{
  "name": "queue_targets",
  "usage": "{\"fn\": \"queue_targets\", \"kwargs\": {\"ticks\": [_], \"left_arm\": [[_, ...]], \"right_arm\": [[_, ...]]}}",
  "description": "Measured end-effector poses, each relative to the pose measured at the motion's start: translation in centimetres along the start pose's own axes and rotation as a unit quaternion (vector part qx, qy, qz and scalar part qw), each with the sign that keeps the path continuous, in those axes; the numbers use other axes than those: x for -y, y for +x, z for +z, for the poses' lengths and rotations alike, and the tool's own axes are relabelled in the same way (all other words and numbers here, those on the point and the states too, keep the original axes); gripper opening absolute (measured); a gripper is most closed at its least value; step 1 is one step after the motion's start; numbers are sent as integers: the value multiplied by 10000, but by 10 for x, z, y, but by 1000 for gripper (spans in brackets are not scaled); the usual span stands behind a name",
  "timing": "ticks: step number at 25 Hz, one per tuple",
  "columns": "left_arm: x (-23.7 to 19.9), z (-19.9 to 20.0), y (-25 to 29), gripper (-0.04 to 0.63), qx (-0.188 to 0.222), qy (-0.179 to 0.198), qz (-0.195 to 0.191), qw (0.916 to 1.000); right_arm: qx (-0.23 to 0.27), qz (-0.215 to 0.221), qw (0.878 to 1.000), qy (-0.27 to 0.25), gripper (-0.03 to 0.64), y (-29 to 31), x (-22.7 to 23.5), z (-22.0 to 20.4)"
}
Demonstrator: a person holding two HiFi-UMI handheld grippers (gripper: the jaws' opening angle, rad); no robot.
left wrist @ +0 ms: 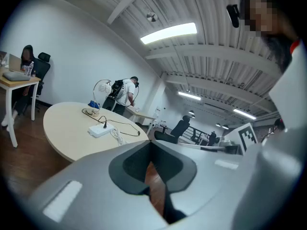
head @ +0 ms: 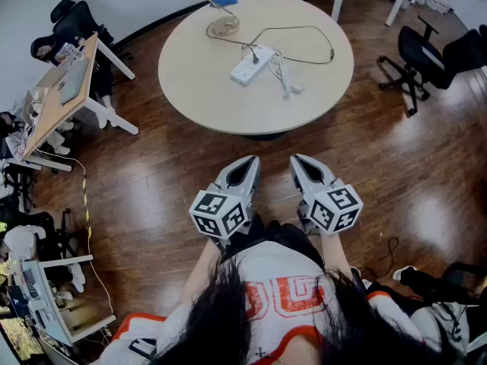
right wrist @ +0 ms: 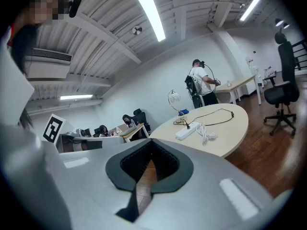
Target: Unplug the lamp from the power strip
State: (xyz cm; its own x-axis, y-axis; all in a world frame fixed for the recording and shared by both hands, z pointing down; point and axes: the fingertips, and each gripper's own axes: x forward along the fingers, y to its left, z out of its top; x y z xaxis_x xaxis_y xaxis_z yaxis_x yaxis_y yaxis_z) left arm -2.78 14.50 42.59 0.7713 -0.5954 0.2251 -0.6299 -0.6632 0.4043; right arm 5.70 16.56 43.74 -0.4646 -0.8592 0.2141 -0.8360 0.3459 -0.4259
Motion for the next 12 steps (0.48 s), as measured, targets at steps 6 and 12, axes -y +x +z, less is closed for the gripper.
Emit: {"fn": "queue_targets", "kwargs": {"ticks": [6,12], "left_arm": [[-4,4,11,0,60,-80,25,9999],[-38,16,35,0,106,-190,71,9997]], "right_arm": [[-78,27,10000,22,2,9,8,3],[-80,2,9999,101,2,38,23,12]]}}
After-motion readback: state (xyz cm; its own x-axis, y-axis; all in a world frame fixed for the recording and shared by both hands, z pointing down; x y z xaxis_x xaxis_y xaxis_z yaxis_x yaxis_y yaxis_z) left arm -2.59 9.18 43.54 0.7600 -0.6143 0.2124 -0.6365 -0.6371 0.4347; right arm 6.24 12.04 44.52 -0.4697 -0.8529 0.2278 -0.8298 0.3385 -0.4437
